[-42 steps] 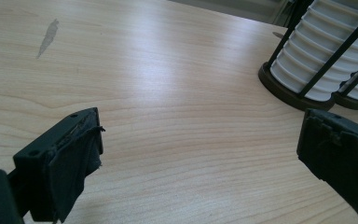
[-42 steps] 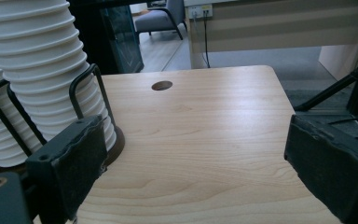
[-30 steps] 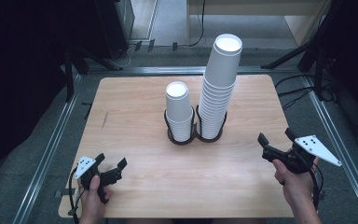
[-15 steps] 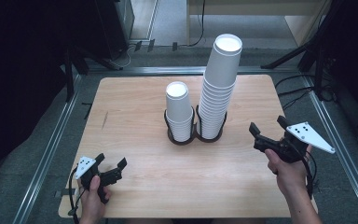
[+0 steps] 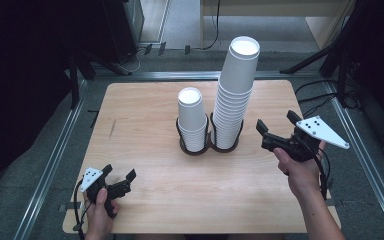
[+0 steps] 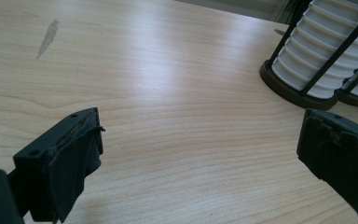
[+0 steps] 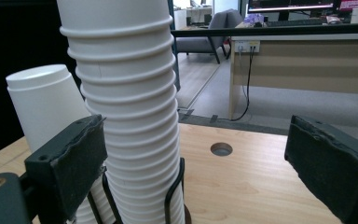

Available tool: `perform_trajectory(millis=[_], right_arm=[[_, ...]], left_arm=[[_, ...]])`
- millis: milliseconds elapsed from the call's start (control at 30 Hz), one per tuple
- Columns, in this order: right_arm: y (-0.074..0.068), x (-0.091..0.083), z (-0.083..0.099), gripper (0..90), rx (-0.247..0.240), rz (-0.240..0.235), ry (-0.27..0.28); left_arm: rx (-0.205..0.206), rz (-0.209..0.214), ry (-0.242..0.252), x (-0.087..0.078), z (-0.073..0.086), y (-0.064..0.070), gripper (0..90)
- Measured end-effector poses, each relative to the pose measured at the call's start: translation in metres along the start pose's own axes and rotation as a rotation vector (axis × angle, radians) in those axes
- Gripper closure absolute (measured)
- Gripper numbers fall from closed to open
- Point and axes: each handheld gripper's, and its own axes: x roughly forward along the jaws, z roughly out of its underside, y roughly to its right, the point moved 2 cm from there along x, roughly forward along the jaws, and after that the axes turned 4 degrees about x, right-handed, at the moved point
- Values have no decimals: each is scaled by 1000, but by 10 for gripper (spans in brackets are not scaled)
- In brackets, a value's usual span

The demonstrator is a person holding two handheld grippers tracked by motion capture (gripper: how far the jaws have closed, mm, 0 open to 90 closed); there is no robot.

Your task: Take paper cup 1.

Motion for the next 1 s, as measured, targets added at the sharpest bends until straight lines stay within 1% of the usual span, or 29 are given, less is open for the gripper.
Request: perform_trajectory(millis=[333,400,533,567,600,633,667,700,733,833,933,1000], right_arm=[[-11,13,-13,55,4,-17,3],[-13,14,-16,55,1,-21,5],[-16,17,-20,55,-1,-27,8],[-16,17,-20,55,-1,-27,8],[-17,18,-23,55,8,-29,7],[-18,19,-23,55,11,-31,6],[-18,20,-24,55,12,-29,6],[-19,21,-25,55,10,-30,7],[-20,21,-27,55,14,-31,5],[-22,22,-31,54,19,-37,11],[-22,23,-35,55,26,-42,18],[-22,24,-38,55,36,-44,18]], left_arm=[[-3,1,1,0,0,0,2],[9,-12,-2,-1,0,1,2],[75,-34,-15,-1,-2,9,2],[75,-34,-15,-1,-2,9,2],[63,-14,-18,0,-3,12,2],[55,-4,-14,0,-5,14,2],[64,-1,-10,1,-7,16,2],[64,-1,-10,1,-7,16,2],[79,7,-4,2,-11,24,2],[102,27,4,3,-17,36,2],[109,70,6,8,-23,54,3],[124,88,8,11,-27,66,2]])
